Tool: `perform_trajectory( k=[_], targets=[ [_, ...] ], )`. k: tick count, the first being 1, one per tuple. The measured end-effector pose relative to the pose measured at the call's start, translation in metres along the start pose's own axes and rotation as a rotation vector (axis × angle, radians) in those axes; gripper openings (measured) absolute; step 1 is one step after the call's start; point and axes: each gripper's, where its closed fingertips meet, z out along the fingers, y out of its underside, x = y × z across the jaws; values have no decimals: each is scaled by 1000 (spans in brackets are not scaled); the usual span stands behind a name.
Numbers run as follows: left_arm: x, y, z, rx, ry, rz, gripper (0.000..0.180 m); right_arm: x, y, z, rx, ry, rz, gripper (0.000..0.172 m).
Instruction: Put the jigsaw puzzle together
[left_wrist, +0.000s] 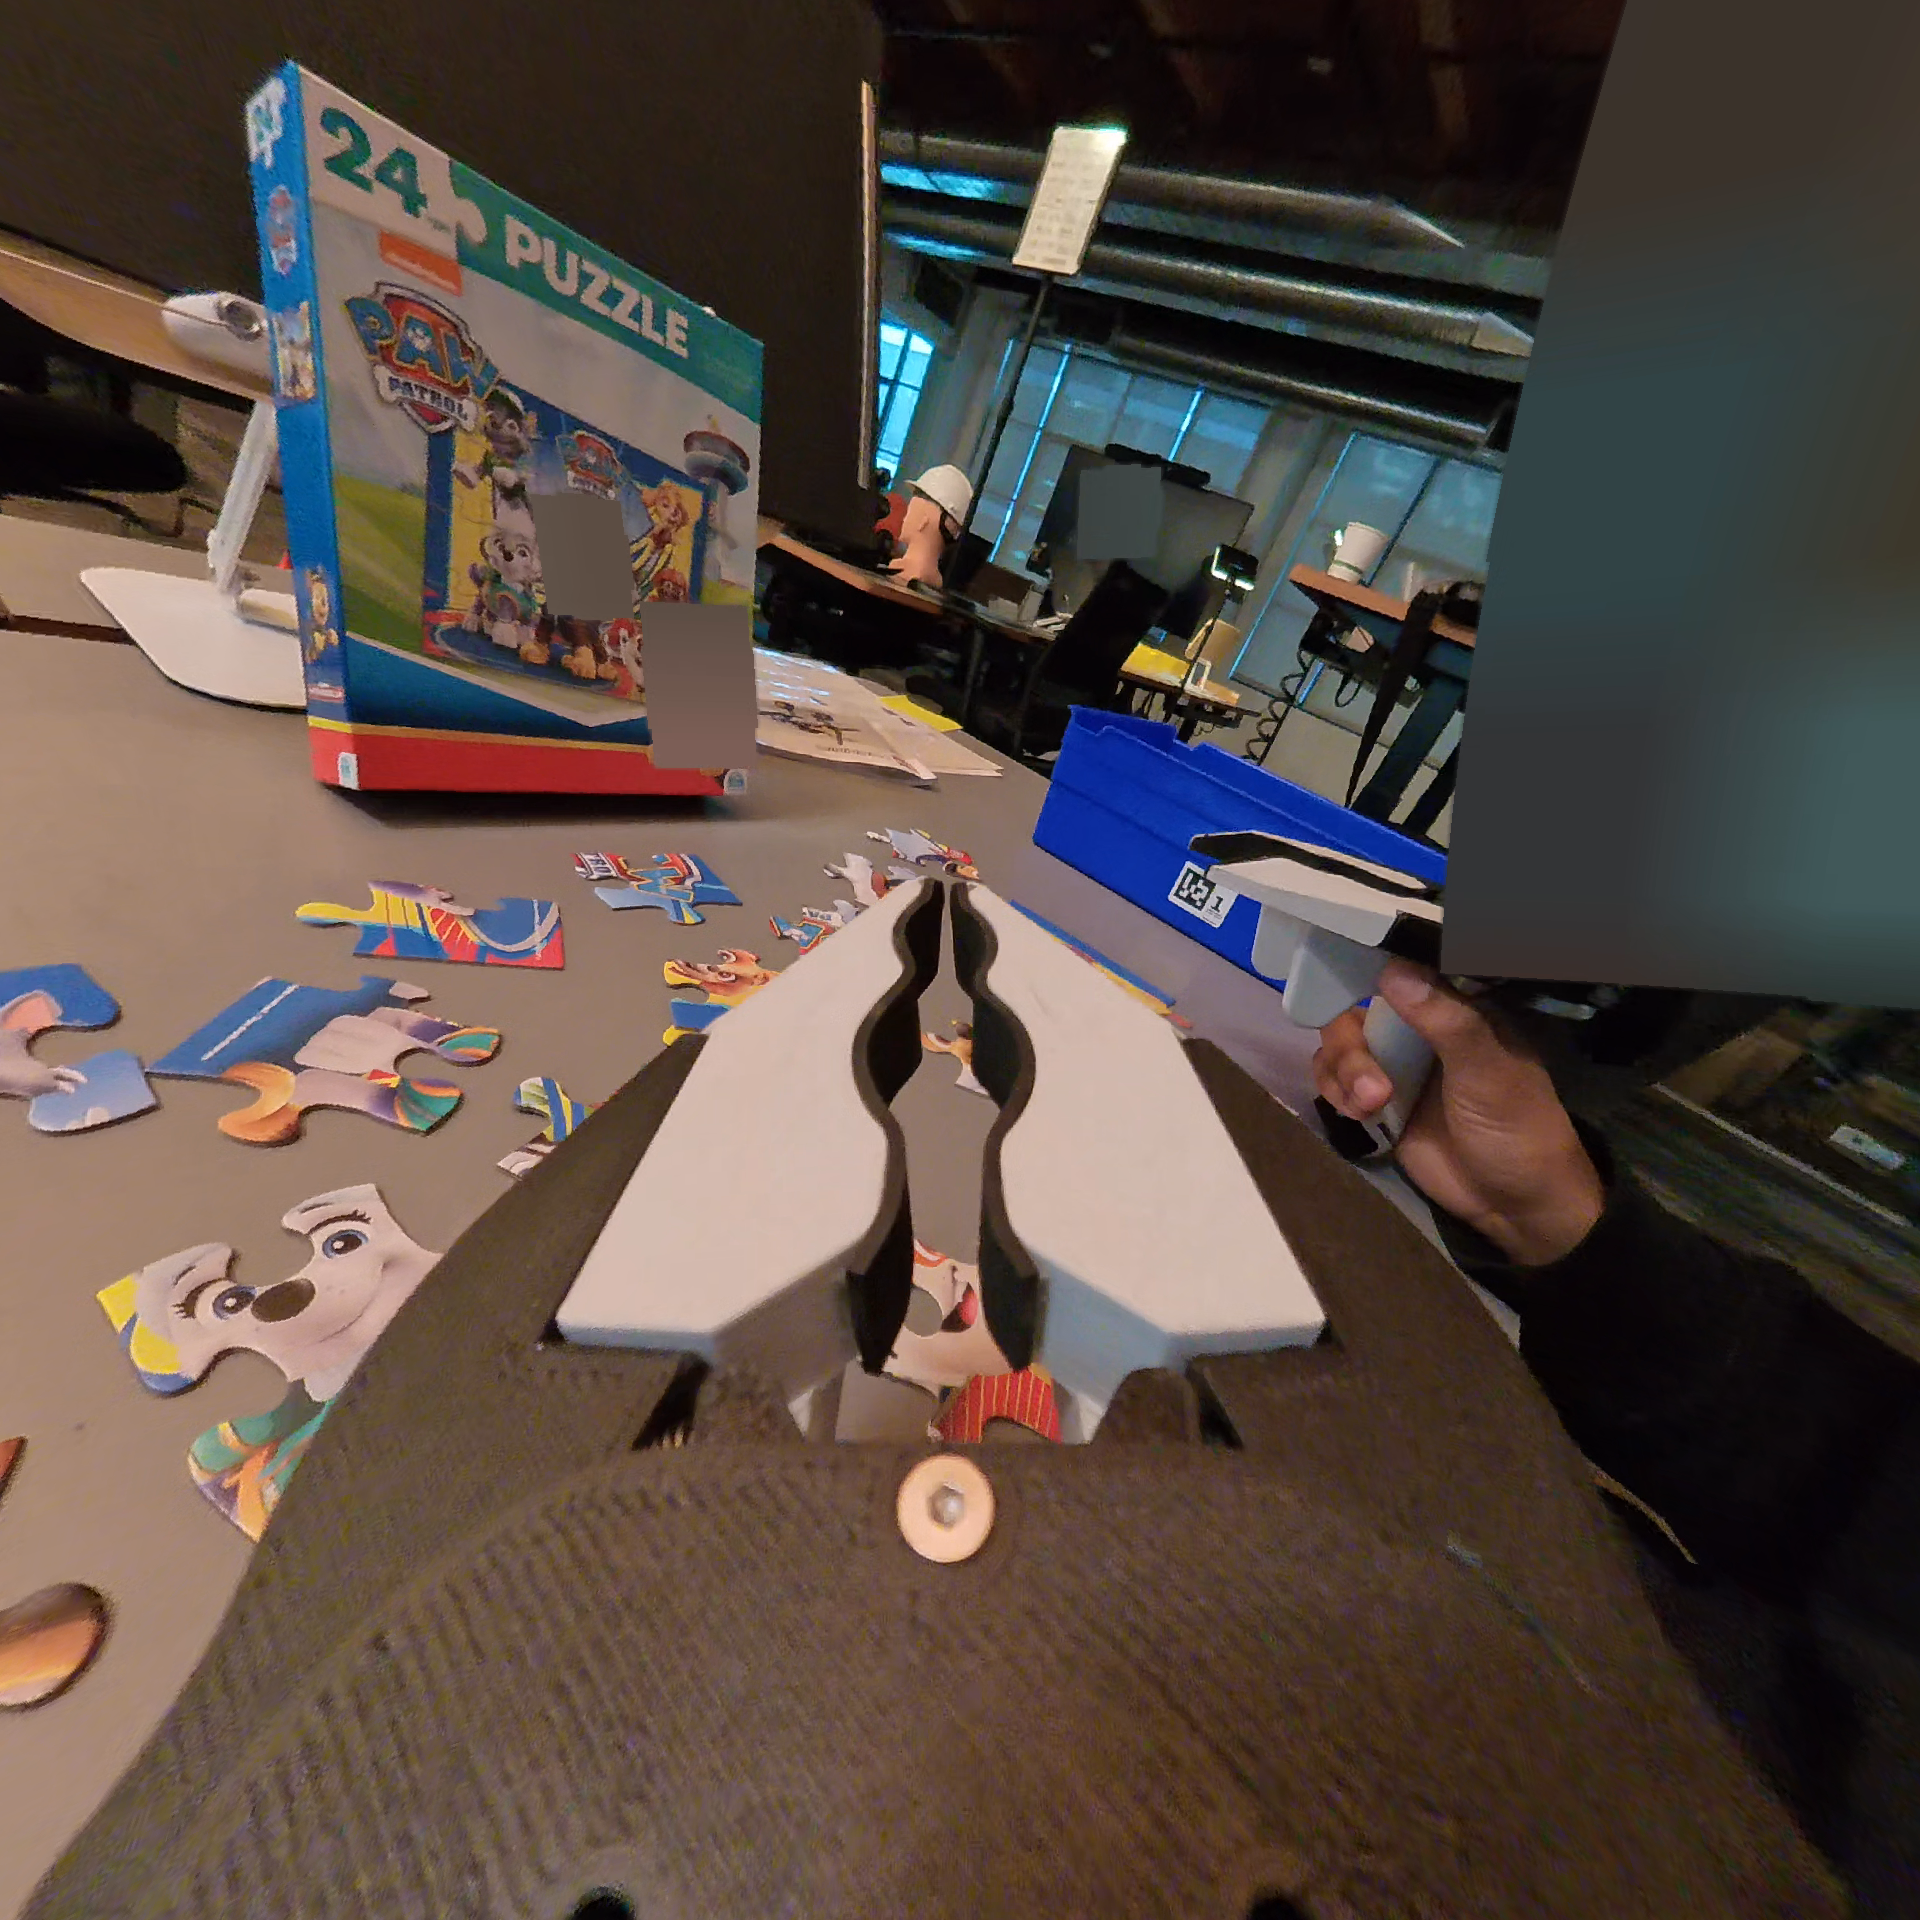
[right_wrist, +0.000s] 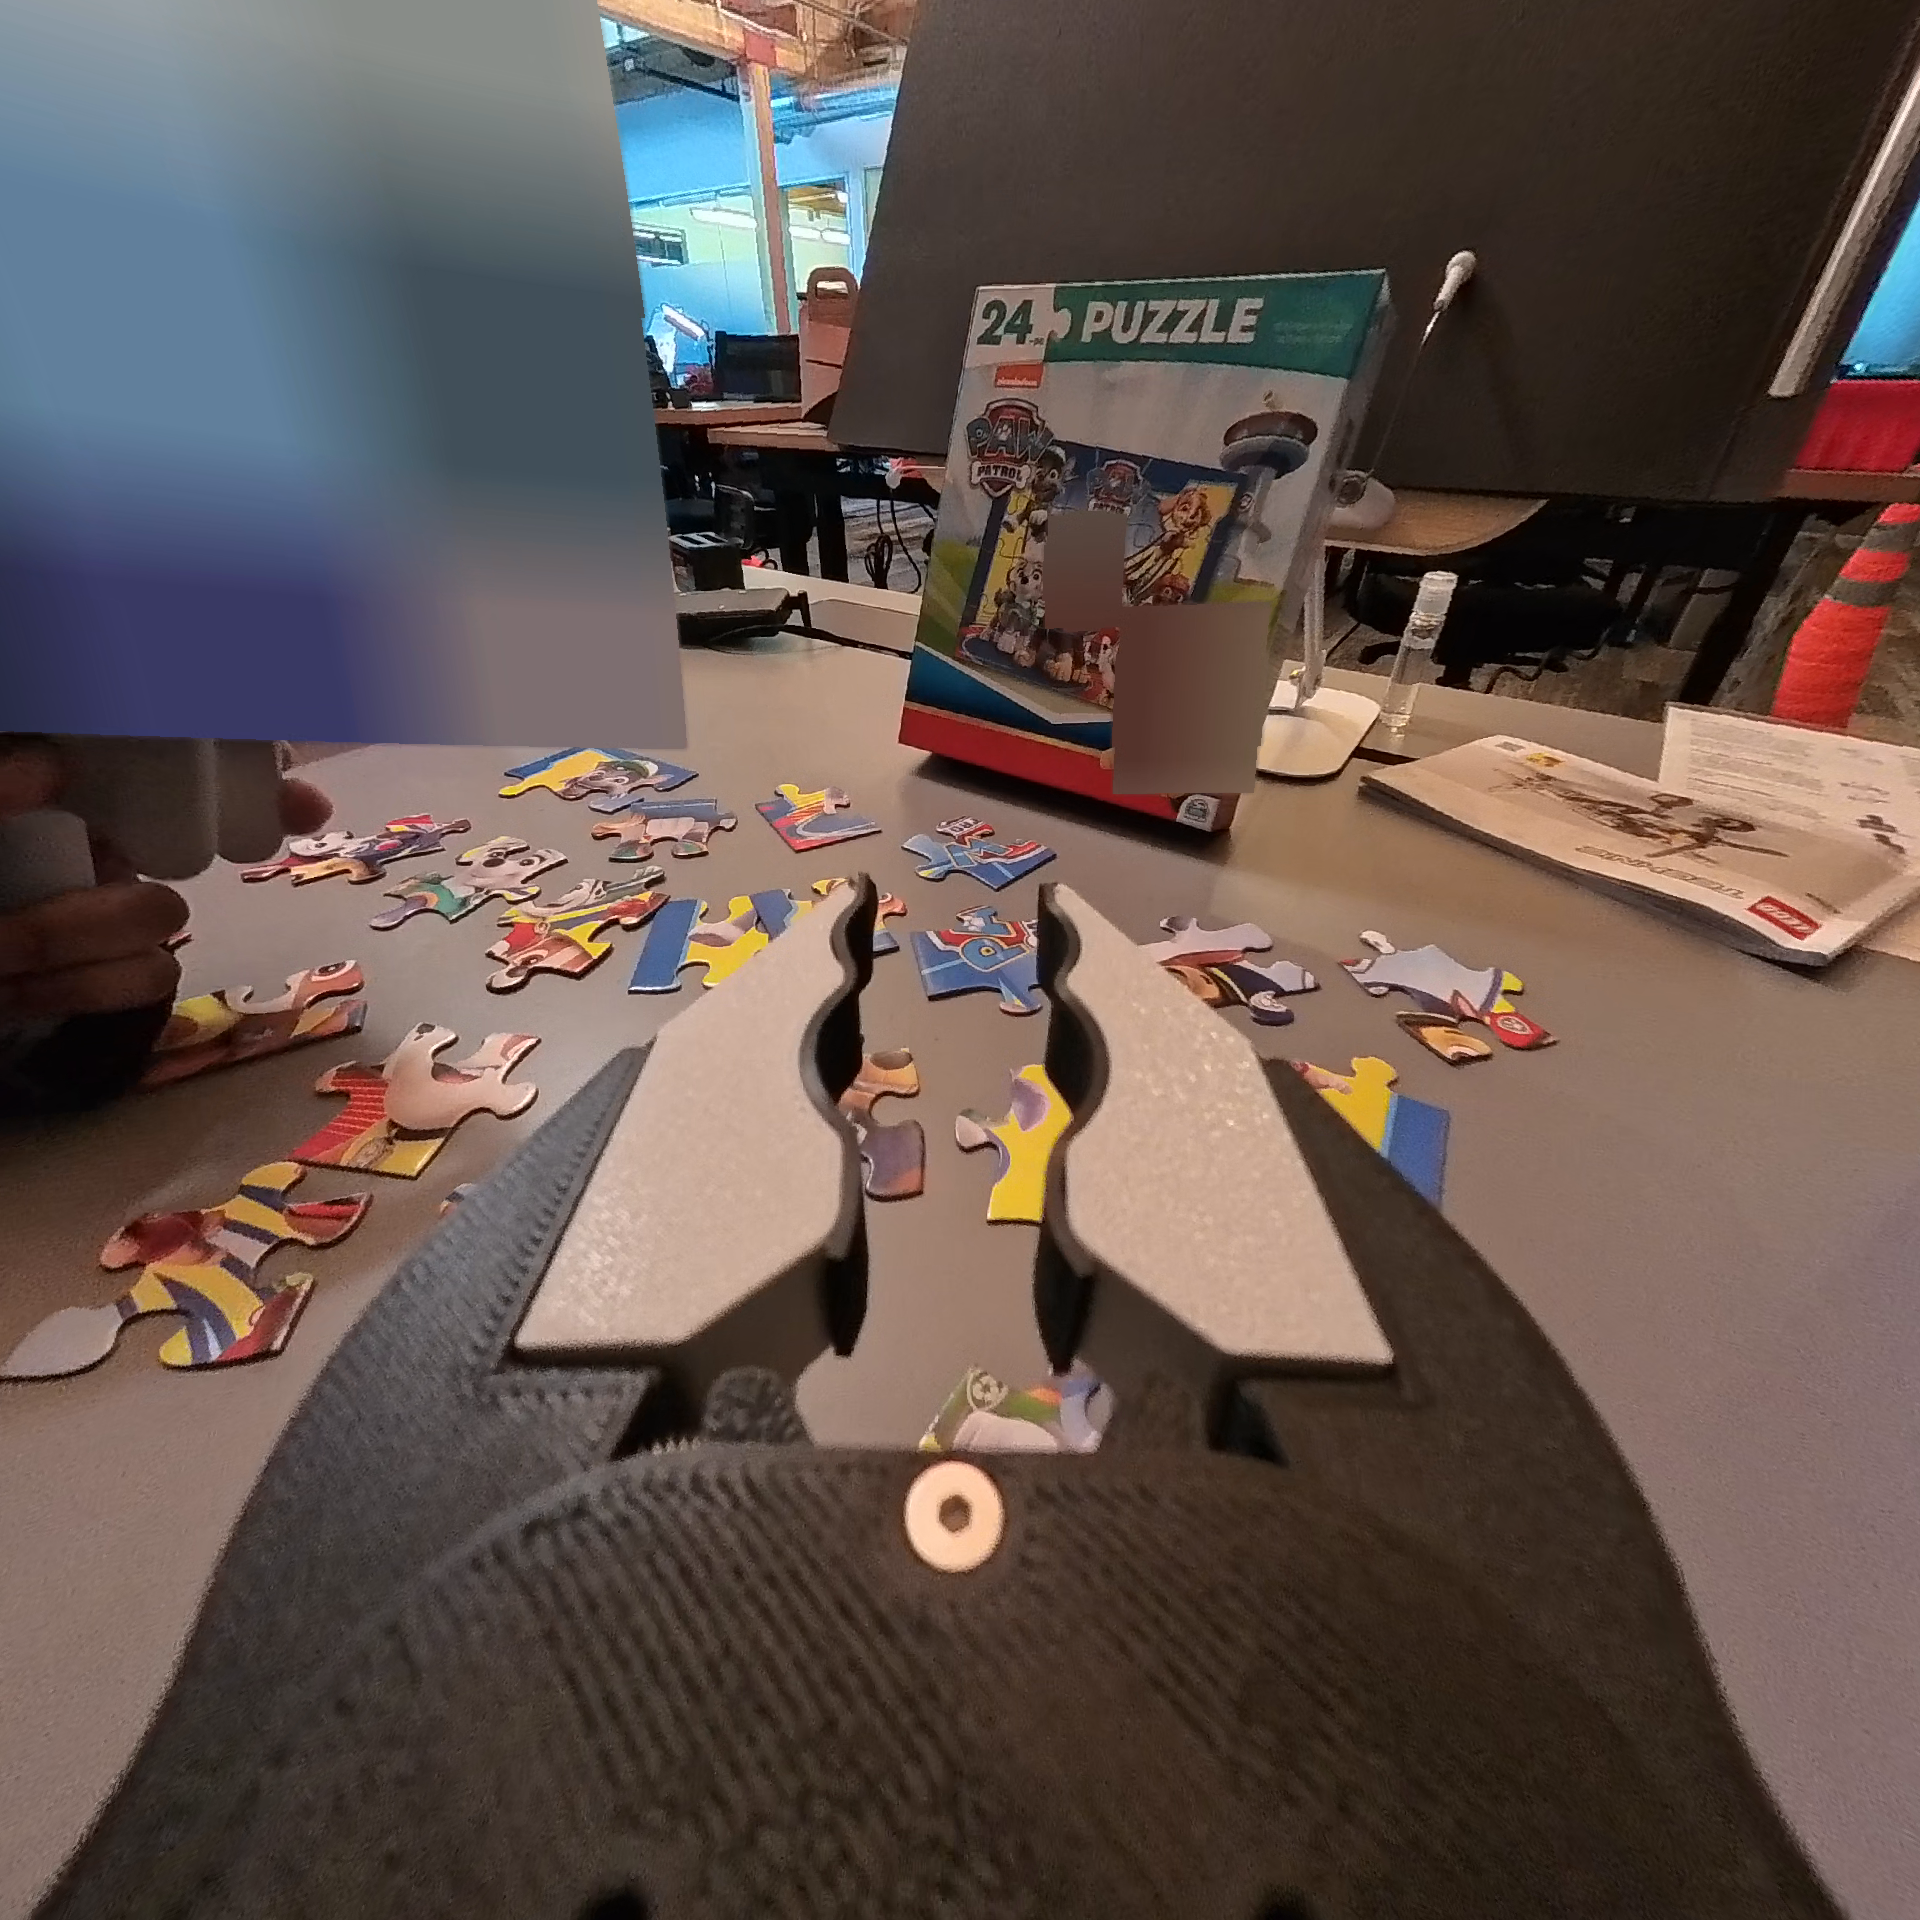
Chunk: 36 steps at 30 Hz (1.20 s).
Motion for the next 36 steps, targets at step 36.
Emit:
perform_trajectory(
  k=[36],
  targets=[
    [-10, -10, -7, 65, -33, -7, 0, 6, -11, -9, 86, -9, 79, 29]
  ],
)
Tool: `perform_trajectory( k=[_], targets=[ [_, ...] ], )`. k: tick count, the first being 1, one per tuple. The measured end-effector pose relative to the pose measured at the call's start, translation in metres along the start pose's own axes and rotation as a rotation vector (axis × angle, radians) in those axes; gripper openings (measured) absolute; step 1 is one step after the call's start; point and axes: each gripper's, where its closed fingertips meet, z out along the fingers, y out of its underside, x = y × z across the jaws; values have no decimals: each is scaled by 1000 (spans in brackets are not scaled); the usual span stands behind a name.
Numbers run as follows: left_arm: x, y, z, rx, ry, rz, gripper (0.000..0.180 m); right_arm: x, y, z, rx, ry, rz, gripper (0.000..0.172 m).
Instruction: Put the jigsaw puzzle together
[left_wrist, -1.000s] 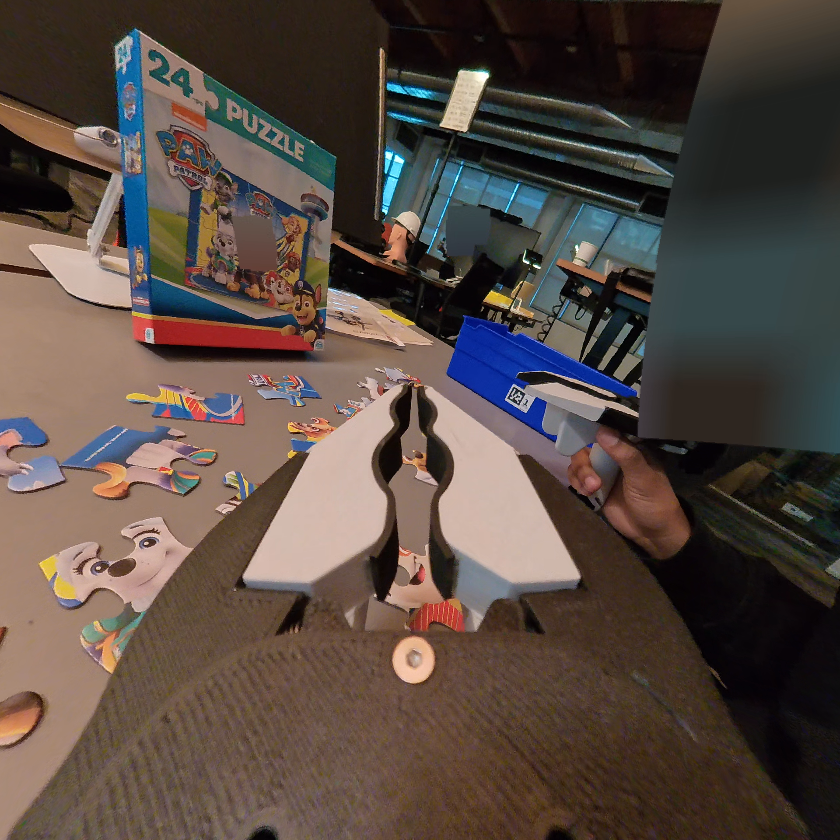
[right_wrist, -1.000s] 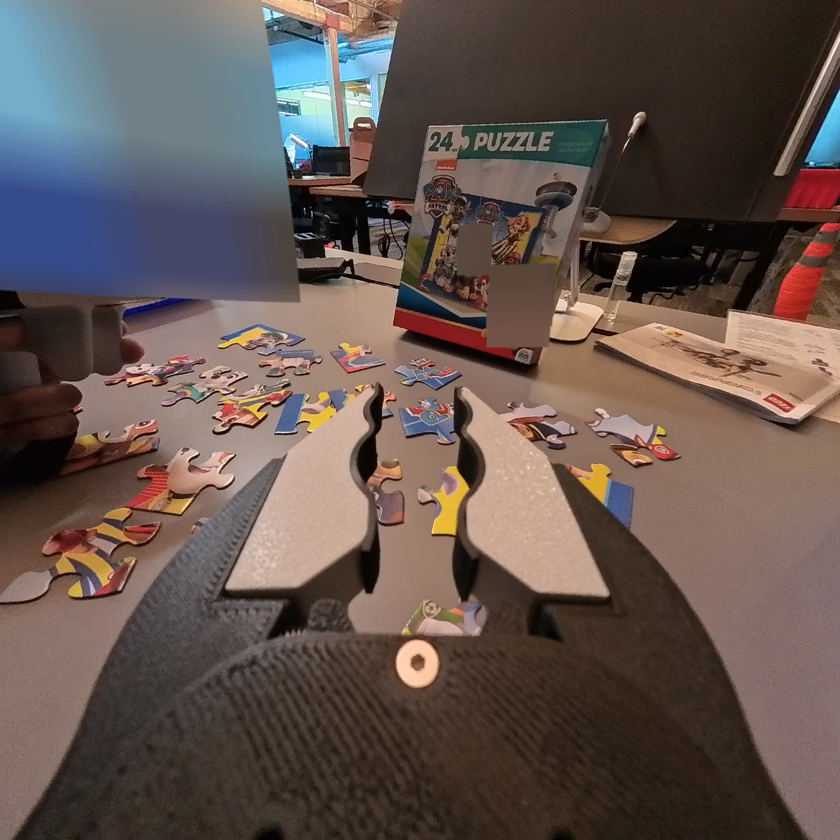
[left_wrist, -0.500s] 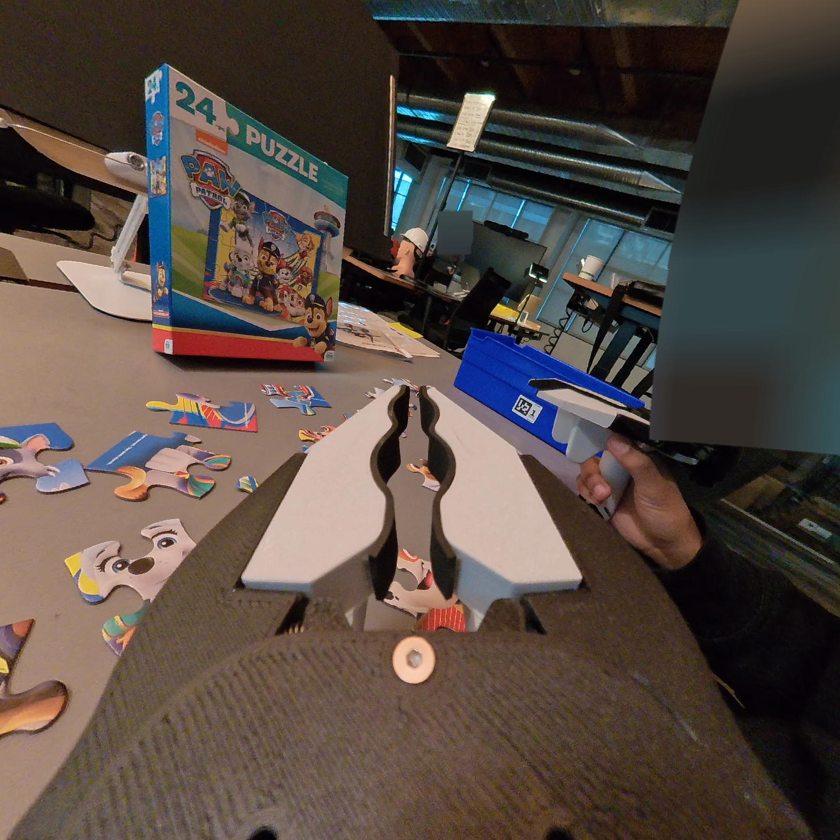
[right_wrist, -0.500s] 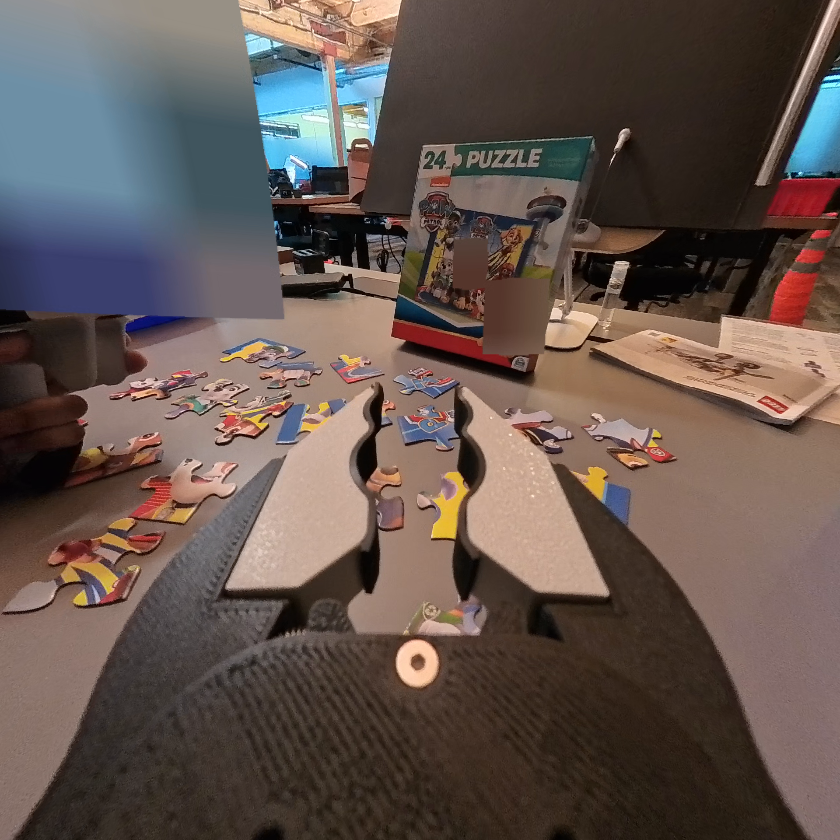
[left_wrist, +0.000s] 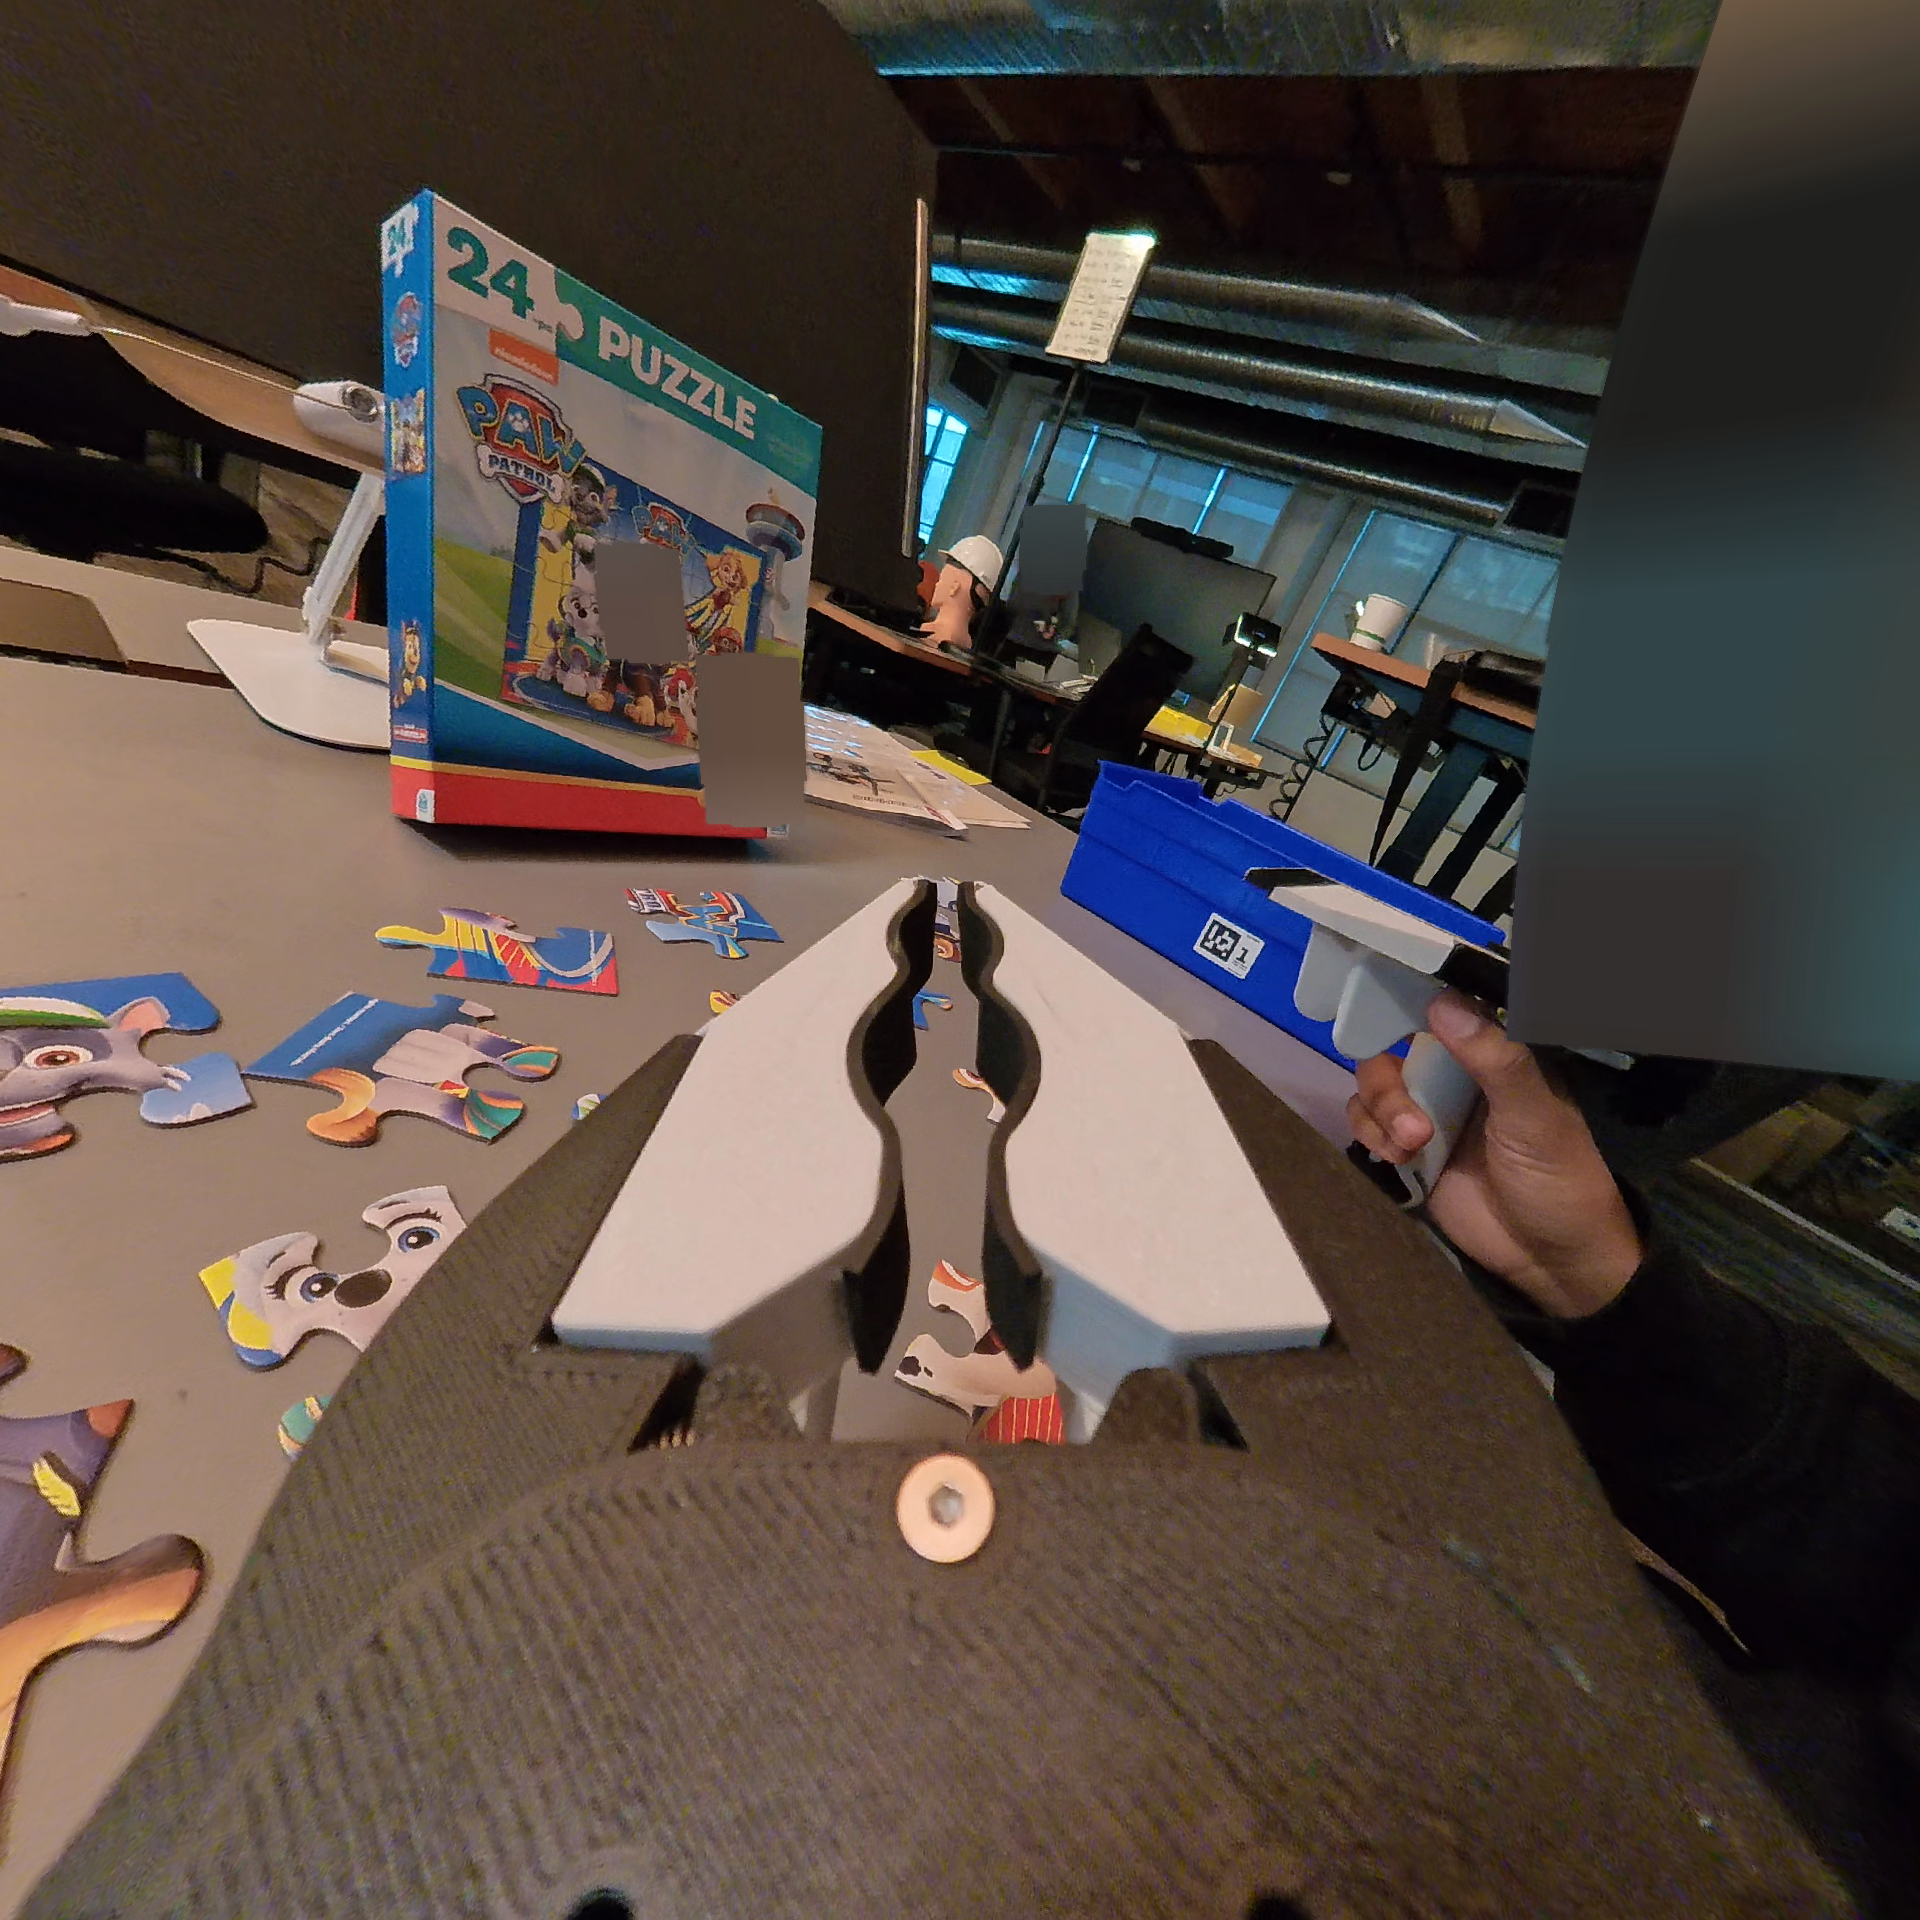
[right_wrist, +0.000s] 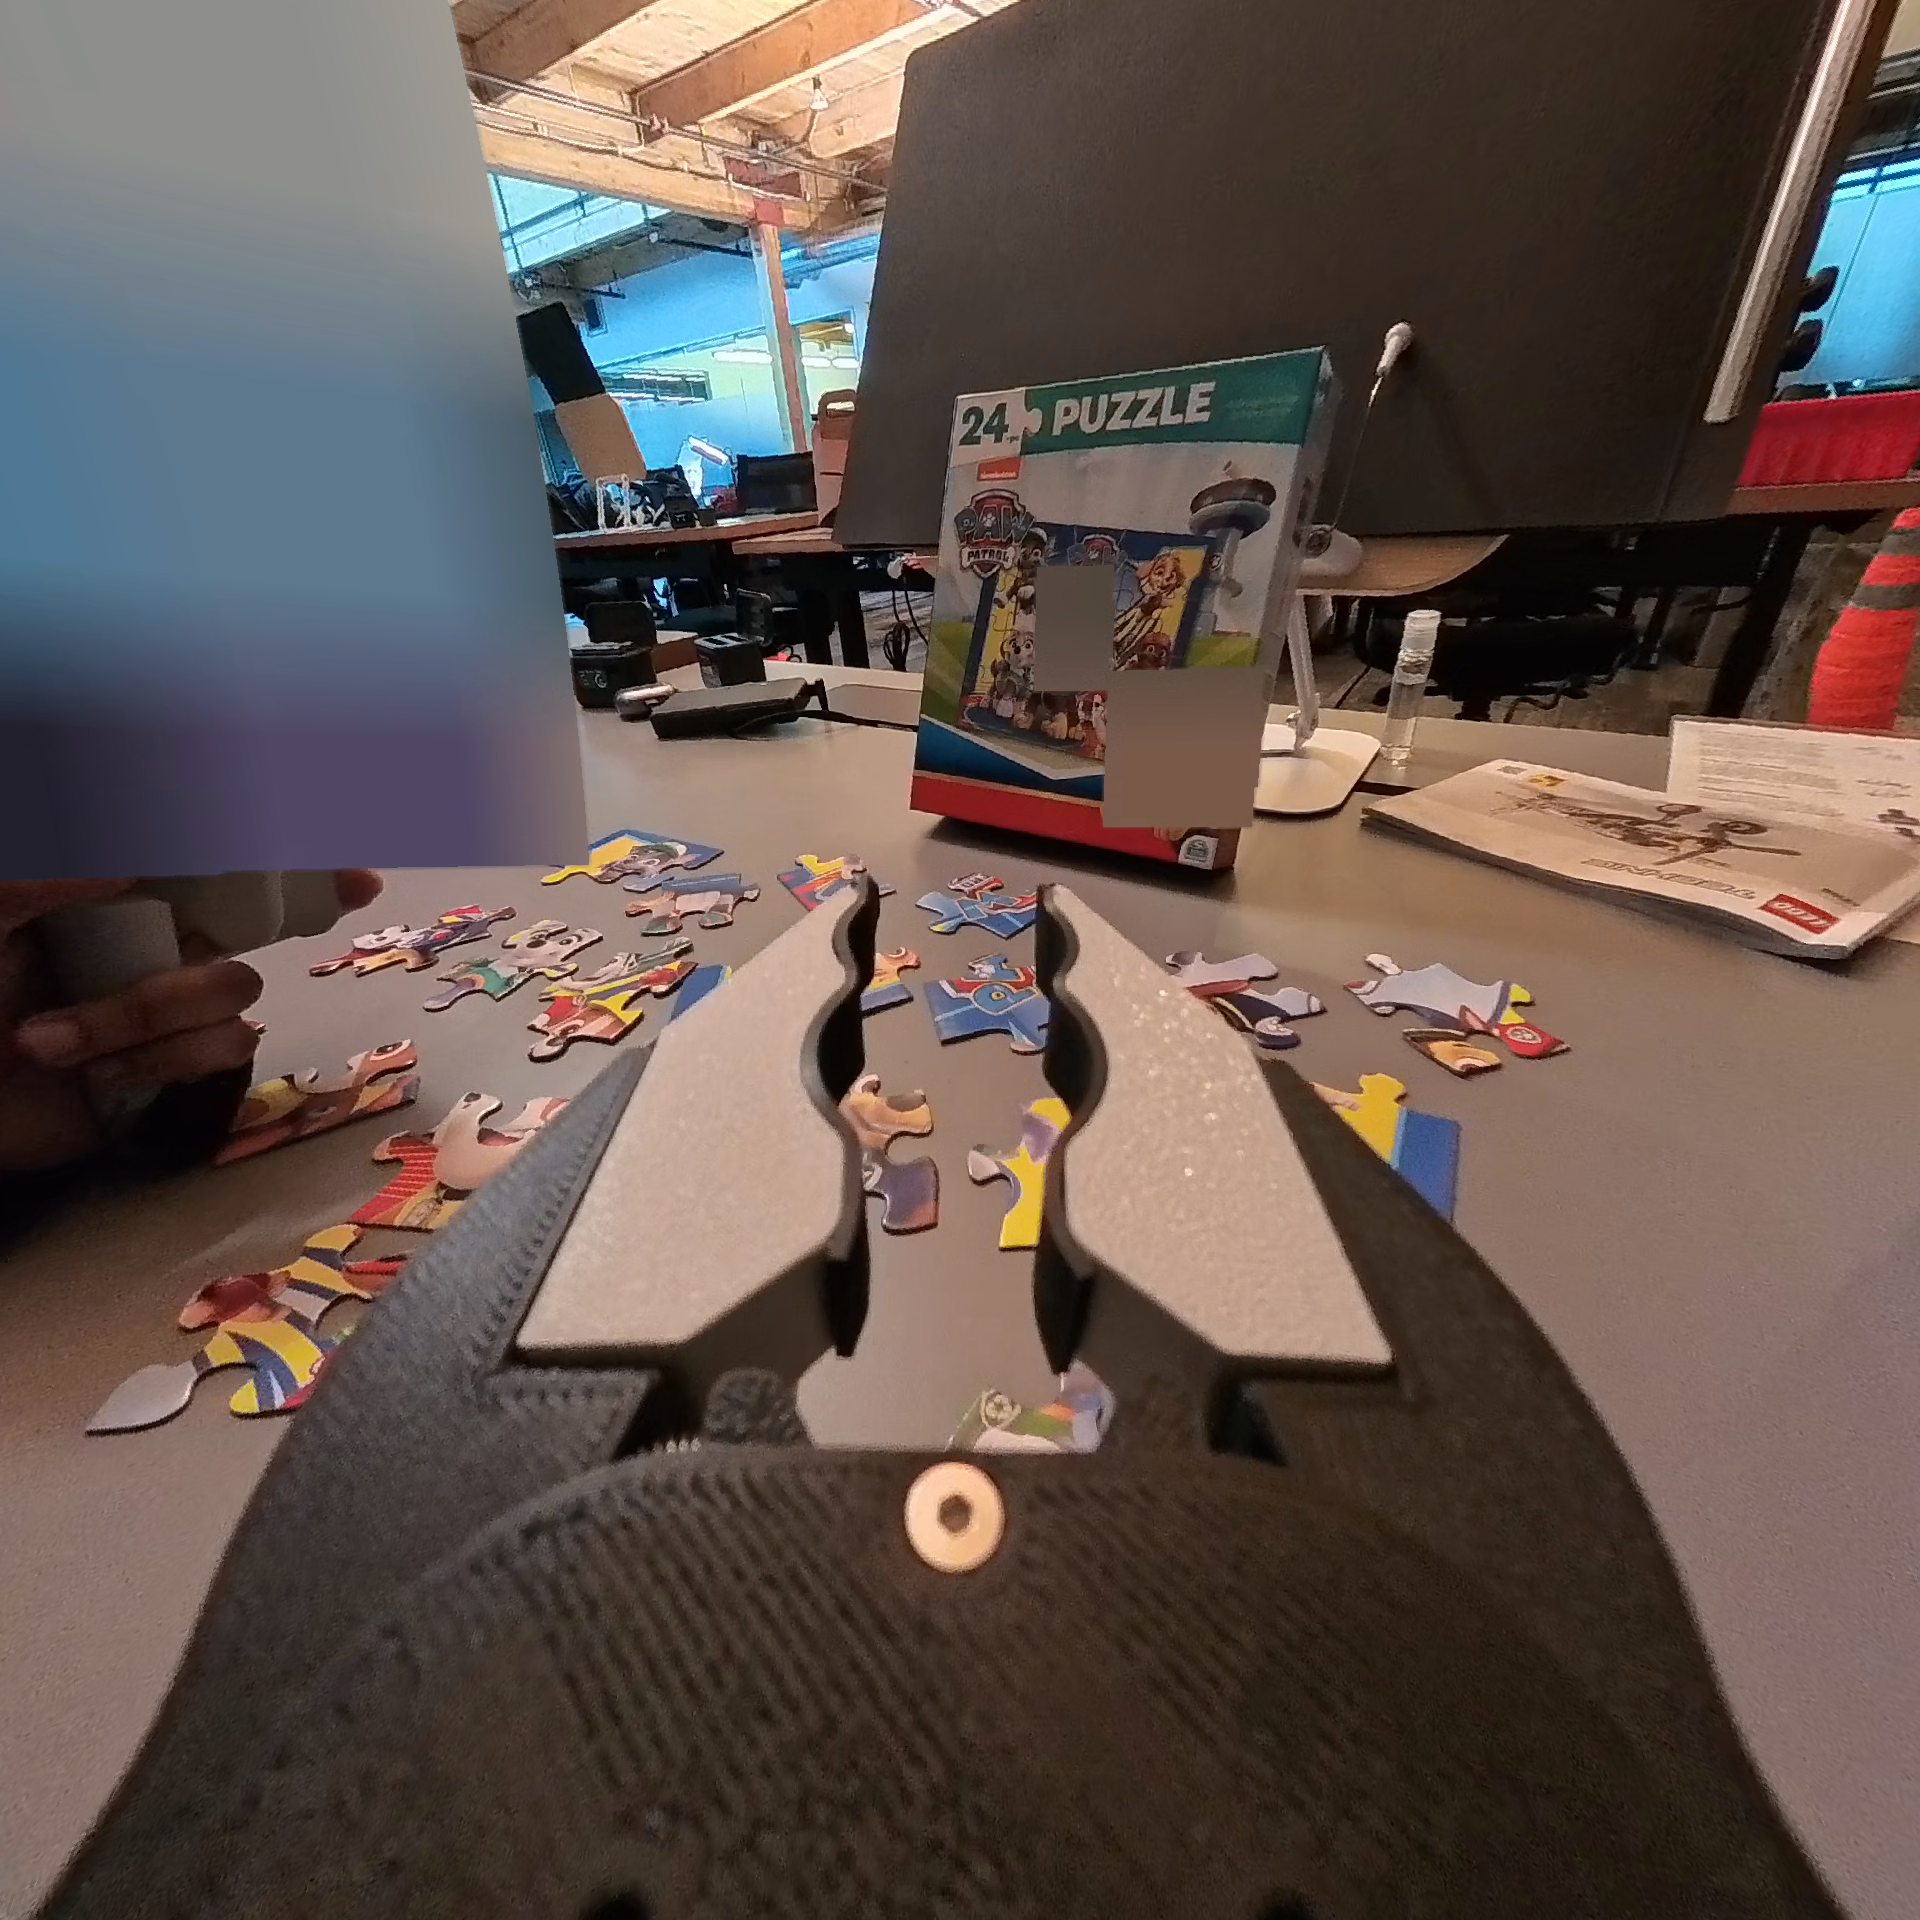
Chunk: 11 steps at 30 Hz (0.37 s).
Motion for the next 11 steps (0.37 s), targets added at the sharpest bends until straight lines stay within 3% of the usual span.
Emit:
perform_trajectory(
  k=[5, 8, 11],
  targets=[
    [1, 0, 0, -2, 2, 4, 0, -2, -12, -7, 55, -1, -20, 22],
    [1, 1, 0, -3, 2, 4, 0, -5, -41, -27, 230, 16, -92, 5],
    [1, 1, 1, -6, 4, 0, 0, -4, -47, -34, 277, 37, -107, 4]
  ],
)
